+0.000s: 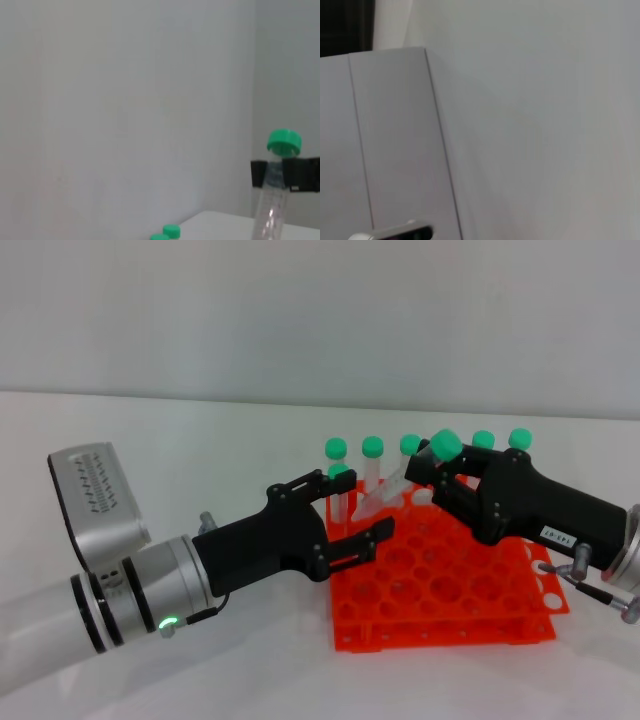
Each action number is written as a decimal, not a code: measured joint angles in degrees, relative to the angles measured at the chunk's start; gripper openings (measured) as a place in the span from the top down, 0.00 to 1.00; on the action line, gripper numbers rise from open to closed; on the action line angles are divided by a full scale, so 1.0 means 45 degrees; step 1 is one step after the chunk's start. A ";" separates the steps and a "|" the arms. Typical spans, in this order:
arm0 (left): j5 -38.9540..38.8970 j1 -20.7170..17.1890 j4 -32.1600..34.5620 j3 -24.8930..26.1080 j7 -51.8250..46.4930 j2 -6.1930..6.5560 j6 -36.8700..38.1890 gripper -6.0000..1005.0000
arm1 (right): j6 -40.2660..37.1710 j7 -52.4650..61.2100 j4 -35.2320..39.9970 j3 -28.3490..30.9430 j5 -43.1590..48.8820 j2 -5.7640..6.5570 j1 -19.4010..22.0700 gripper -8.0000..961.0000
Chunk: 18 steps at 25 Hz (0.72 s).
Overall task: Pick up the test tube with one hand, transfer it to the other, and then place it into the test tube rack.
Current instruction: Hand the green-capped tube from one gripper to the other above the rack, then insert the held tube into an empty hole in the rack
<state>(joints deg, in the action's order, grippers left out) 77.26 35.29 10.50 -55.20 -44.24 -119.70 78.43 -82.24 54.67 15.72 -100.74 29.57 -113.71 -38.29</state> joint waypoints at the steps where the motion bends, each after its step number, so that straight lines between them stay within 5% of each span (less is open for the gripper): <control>1: -0.0019 -0.0024 -0.0059 -0.0001 0.0076 0.0000 -0.0036 0.39 | 0.0000 0.0001 0.0001 0.0050 0.0003 0.0013 0.0004 0.78; 8: -0.0045 -0.0069 -0.0389 0.0011 0.0288 -0.0025 -0.0531 0.19 | 0.0001 0.0030 0.0158 0.0120 -0.0009 0.0087 0.0019 0.79; 18: -0.0072 -0.0589 -0.0429 0.0020 0.0958 -0.0105 -0.0261 0.19 | 0.0124 0.0011 0.0168 0.0158 0.0001 0.0214 -0.0176 0.78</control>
<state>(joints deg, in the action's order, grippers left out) 76.93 32.64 8.57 -55.11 -39.93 -120.17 77.25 -81.68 54.72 16.48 -100.03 29.58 -112.74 -39.08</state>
